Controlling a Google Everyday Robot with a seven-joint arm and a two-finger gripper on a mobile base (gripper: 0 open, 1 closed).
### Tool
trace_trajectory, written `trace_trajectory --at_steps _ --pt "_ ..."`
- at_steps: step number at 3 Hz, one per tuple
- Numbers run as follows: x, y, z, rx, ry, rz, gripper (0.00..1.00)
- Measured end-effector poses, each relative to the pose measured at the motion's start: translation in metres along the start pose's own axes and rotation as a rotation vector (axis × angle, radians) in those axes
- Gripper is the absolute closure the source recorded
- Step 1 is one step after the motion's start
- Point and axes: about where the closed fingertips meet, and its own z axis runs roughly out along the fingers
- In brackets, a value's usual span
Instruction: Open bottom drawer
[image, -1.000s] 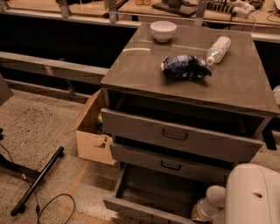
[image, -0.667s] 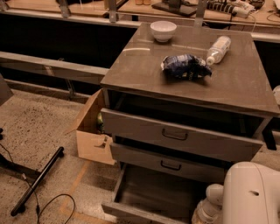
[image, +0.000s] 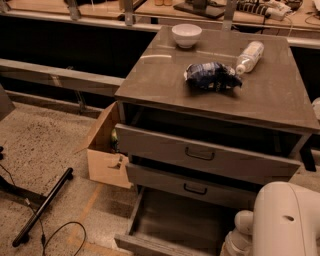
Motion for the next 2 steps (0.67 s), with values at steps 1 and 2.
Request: trace_trajectory --at_steps 1,2 --pt "-0.004 -0.003 -0.013 0.080 -0.033 0.057 1.00" --pt "0.002 -0.013 -0.036 0.200 -0.059 0.126 1.00"
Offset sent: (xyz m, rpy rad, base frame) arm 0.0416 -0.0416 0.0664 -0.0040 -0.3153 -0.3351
